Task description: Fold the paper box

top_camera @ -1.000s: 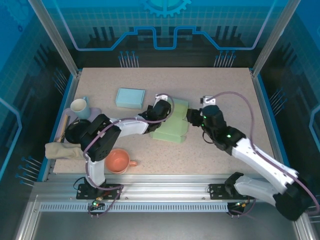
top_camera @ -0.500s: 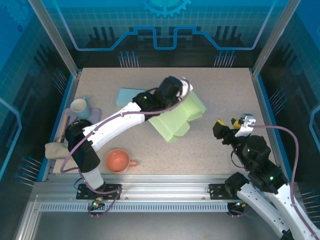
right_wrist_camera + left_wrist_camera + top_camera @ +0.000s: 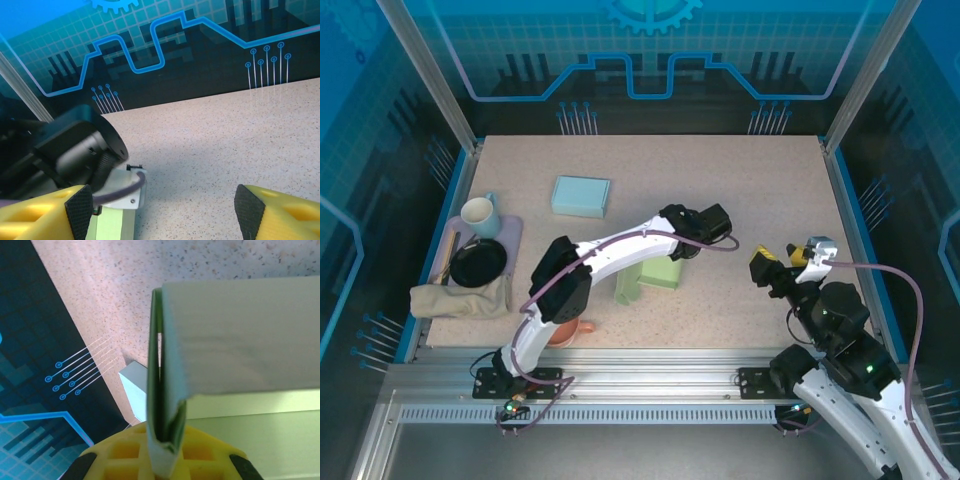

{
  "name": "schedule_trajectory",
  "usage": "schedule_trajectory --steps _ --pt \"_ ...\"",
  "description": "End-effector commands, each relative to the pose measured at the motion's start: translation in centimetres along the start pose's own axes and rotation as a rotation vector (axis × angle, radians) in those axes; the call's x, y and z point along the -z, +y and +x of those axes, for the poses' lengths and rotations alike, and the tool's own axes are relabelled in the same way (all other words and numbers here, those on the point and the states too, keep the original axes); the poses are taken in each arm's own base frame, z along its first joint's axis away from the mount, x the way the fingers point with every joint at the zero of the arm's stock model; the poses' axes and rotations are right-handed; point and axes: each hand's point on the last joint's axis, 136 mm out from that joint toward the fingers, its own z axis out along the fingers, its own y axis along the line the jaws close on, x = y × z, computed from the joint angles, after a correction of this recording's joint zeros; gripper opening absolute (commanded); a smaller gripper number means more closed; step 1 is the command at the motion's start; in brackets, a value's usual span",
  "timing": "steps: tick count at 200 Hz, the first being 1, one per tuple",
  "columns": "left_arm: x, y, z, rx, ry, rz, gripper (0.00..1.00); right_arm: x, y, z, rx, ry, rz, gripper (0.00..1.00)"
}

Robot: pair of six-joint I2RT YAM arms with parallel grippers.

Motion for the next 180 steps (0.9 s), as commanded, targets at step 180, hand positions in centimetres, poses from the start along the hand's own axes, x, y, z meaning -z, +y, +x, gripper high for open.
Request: schedule_trajectory --steps 180 --pt "-12.3 -4.7 -3.8 0.011 0.050 0.150 0.05 0.5 -0.8 0.0 -0.014 -0.022 0.029 0.78"
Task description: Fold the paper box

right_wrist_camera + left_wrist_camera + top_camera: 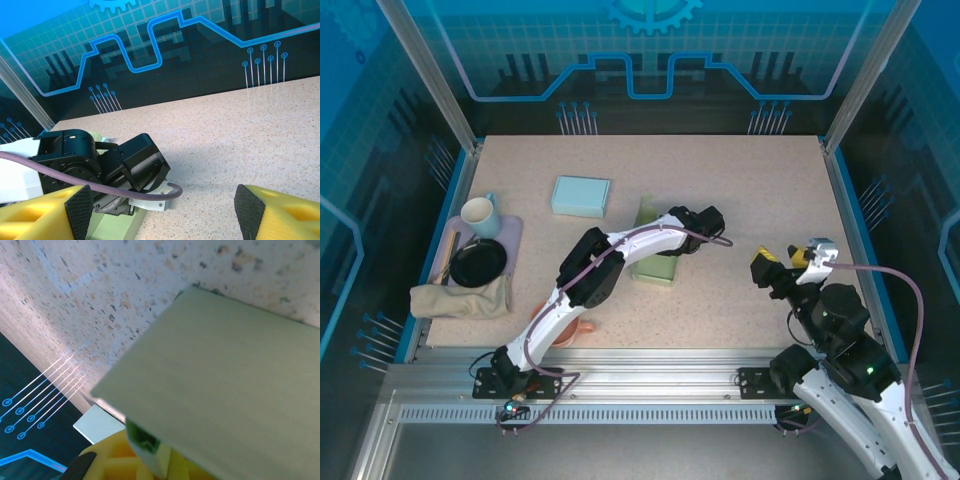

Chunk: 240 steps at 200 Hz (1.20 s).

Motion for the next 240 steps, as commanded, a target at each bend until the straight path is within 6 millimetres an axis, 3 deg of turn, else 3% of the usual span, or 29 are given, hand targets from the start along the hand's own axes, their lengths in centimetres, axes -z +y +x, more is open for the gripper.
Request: schedule_trajectory --steps 1,86,170,201,228,240 --pt "-2.2 -1.1 -1.3 0.048 -0.026 0.038 0.05 0.3 -0.6 -0.2 -0.013 -0.019 0.022 0.78" --pt "1.6 2.5 0.3 0.137 -0.056 -0.016 0.44 0.1 -0.5 0.0 -0.012 -0.011 0.018 0.78" --pt "6.9 6.4 0.7 0.303 -0.193 -0.079 0.47 -0.7 -0.2 0.6 -0.004 0.018 0.018 0.78" --pt "10.5 9.1 1.0 0.480 -0.322 -0.097 0.48 -0.7 -0.1 0.7 -0.002 0.022 0.014 0.78" --pt "16.2 12.7 2.6 0.710 -0.470 -0.161 0.50 -0.7 0.3 0.7 -0.002 0.024 -0.009 0.79" --pt "18.6 13.3 3.7 0.827 -0.538 -0.143 0.52 -0.7 0.5 0.7 0.000 0.028 -0.022 0.79"
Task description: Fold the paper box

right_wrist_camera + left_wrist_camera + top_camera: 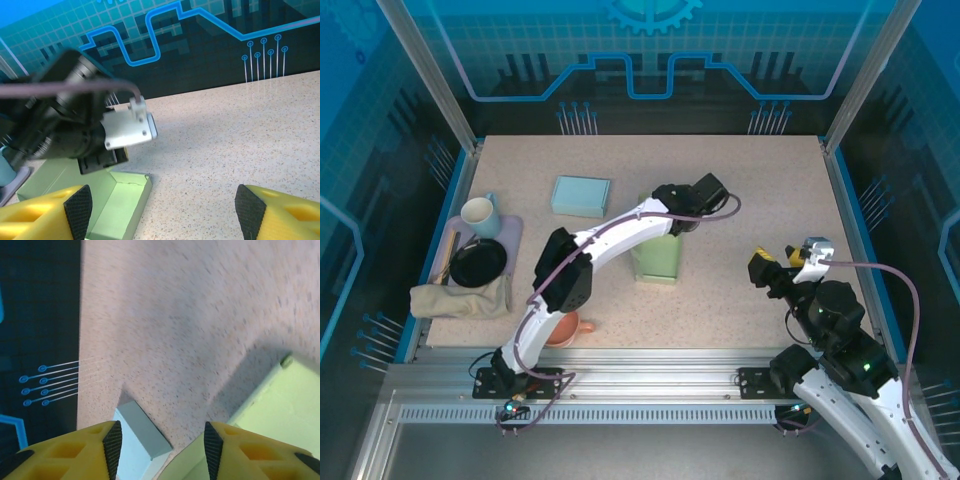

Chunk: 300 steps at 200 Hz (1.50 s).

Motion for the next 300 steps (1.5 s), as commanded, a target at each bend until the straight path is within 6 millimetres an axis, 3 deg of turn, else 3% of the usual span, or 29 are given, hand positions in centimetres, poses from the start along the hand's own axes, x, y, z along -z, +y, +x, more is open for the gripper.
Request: schedule_trajectory --steps 1,21,40,59,83,112,160,193,226,240,260,300 --pt "7.7 5.3 -2.6 0.333 -0.219 -0.029 0.52 -0.1 0.4 -0.1 -0.011 -0.004 -0.024 0.79" --pt "11.2 6.7 -0.7 0.575 -0.262 -0.025 0.54 0.0 0.5 -0.1 -0.010 -0.003 -0.033 0.79" --pt "14.0 7.3 3.6 0.839 -0.267 -0.008 0.60 0.1 0.7 -0.1 -0.013 -0.004 -0.046 0.79" --pt "15.5 5.4 7.9 1.052 -0.314 0.077 0.67 -0.1 1.1 0.0 -0.016 0.005 -0.064 0.79" --pt "16.3 2.2 11.4 1.262 -0.385 0.226 0.72 -0.4 1.3 0.3 -0.017 0.020 -0.070 0.79" --pt "16.4 -1.1 13.5 1.408 -0.428 0.379 0.77 -0.9 1.4 0.7 -0.014 0.036 -0.068 0.79" --pt "15.8 -4.3 13.3 1.523 -0.444 0.509 0.82 -1.8 1.3 1.4 -0.001 0.061 -0.050 0.79" --pt "14.4 -4.2 12.4 1.487 -0.400 0.442 0.84 -2.6 1.7 2.1 0.005 0.097 -0.062 0.79" --pt "13.5 -2.4 11.7 1.396 -0.358 0.303 0.82 -2.9 2.0 2.4 0.004 0.112 -0.076 0.79" --pt "13.3 -1.7 11.3 1.344 -0.325 0.257 0.78 -2.9 2.2 2.4 0.000 0.113 -0.084 0.79" --pt "12.8 -1.4 10.5 1.283 -0.307 0.250 0.66 -2.8 2.4 2.4 -0.005 0.116 -0.097 0.79" --pt "9.4 -1.7 10.4 1.237 -0.199 0.250 0.49 -2.6 2.5 2.2 -0.007 0.109 -0.106 0.79"
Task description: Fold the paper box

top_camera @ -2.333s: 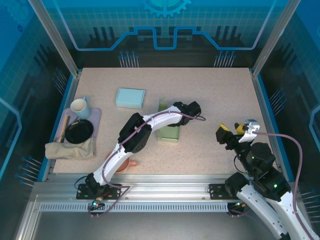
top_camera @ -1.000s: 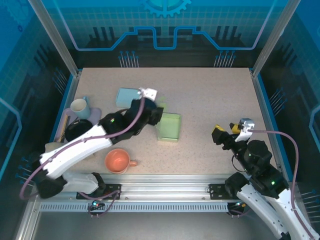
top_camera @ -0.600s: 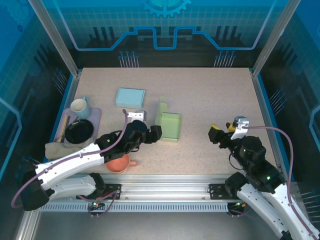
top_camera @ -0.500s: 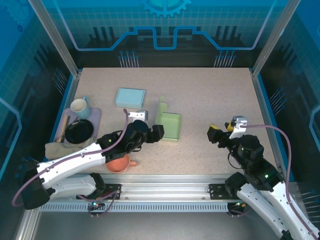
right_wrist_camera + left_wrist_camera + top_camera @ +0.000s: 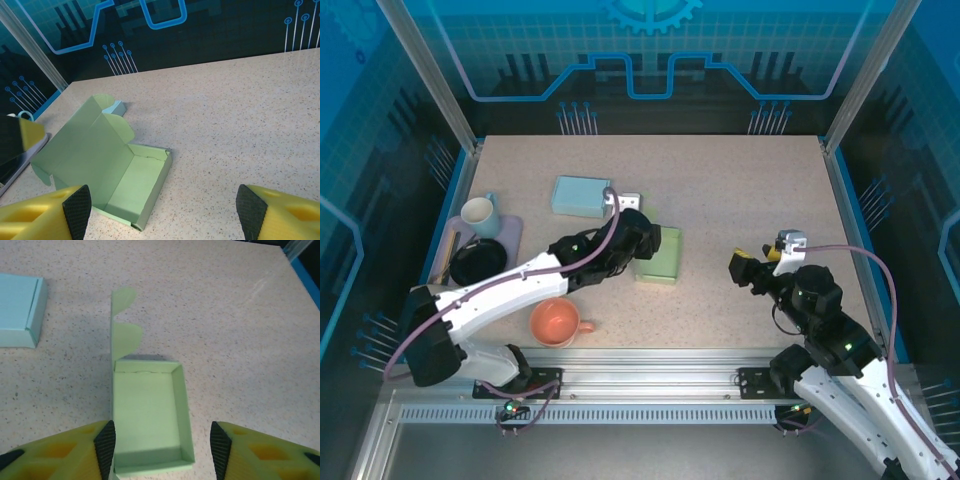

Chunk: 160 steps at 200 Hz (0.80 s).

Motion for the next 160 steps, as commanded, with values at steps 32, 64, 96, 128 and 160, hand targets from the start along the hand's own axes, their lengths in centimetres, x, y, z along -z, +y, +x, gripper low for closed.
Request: schedule_trajectory --steps 32,64,96,128,160 --pt "-3.8 1.0 -0.1 -0.140 0.094 -0.049 0.31 0.4 0.4 -0.7 -0.019 -0.032 -0.026 0.79" --pt "-4.5 -0.9 -1.0 -0.338 0.141 0.032 0.01 0.5 0.2 -0.8 -0.011 -0.036 -0.019 0.80" --pt "-4.9 -1.7 -1.4 -0.614 0.244 0.133 0.00 0.6 0.2 -1.0 -0.011 -0.042 -0.019 0.80" --pt "-3.5 -3.2 -0.5 -0.906 0.240 0.356 0.00 0.0 -0.1 -0.6 -0.006 -0.038 -0.002 0.80" --pt "-1.8 -3.8 -0.9 -0.993 0.244 0.493 0.00 -2.0 -0.7 0.5 0.032 0.007 0.042 0.79"
